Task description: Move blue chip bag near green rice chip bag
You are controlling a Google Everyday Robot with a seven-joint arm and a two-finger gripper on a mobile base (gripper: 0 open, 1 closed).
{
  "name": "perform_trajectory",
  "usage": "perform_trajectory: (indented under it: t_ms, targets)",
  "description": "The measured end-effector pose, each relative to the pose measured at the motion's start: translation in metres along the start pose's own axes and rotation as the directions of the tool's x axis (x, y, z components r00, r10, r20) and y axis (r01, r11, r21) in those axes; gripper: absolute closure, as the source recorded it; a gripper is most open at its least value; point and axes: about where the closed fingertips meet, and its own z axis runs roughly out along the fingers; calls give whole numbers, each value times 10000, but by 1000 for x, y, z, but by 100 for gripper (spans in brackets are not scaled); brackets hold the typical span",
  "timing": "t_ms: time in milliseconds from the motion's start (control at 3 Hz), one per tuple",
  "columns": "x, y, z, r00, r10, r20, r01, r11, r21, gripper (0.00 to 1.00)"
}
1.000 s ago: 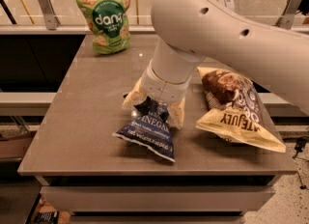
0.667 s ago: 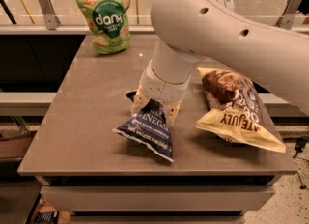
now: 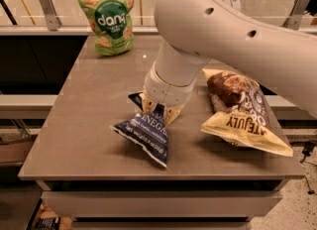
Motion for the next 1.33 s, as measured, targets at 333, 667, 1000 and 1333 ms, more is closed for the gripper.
perform_trajectory:
  t_ms: [333, 667, 1000, 1333]
  targets:
    - [-1, 0, 0, 10000, -12, -11, 12, 10000, -6, 100]
    - [12, -2, -6, 10000, 30, 51, -32, 9998, 218, 100]
    - [43, -5, -18, 9999, 106, -106, -99, 9978, 659, 100]
    - [78, -12, -35, 9982, 175, -581, -106, 9931, 1169, 100]
